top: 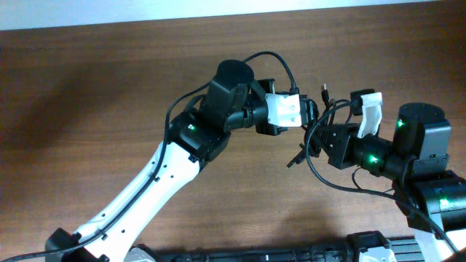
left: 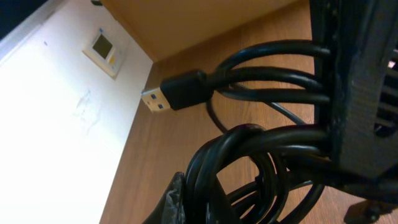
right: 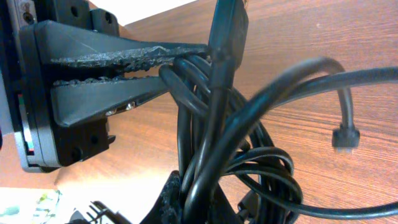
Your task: Untangle cables
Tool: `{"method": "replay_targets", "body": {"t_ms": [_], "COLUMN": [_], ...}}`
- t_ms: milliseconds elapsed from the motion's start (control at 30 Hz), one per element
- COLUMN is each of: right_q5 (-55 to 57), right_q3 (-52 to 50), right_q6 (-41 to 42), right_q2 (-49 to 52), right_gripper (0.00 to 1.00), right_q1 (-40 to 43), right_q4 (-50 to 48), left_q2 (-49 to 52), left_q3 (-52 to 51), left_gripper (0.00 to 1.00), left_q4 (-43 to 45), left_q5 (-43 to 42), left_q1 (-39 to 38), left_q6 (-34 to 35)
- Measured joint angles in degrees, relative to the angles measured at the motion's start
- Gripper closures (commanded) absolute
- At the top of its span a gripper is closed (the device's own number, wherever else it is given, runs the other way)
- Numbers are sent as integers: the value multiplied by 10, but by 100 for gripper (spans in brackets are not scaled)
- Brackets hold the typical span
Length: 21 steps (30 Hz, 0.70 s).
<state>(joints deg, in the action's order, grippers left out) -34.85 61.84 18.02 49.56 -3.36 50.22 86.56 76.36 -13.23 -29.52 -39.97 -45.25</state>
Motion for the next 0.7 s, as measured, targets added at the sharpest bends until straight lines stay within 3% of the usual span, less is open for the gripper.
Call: {"method": "replay_targets", "body": {"t_ms": [400,500,700], "right_q5": [71,133,202], "right_q3": [1,11,18], "right_q6": [0,2,3], "right_q2": [-8,-15,-18], "right_gripper": [96,96,96], "right_q1": [-5,-2,-2], "right_q4": [-3,0,-9], "left_q2": [-33,-42,-53], "left_q3": [3,4,4], "left_gripper": [100,100,100], "left_q4": [-102,-126,-149], "left_q5": [147,185,168], "left_q1": [-25,-16,-14], "left_q6": [16,16,16]}}
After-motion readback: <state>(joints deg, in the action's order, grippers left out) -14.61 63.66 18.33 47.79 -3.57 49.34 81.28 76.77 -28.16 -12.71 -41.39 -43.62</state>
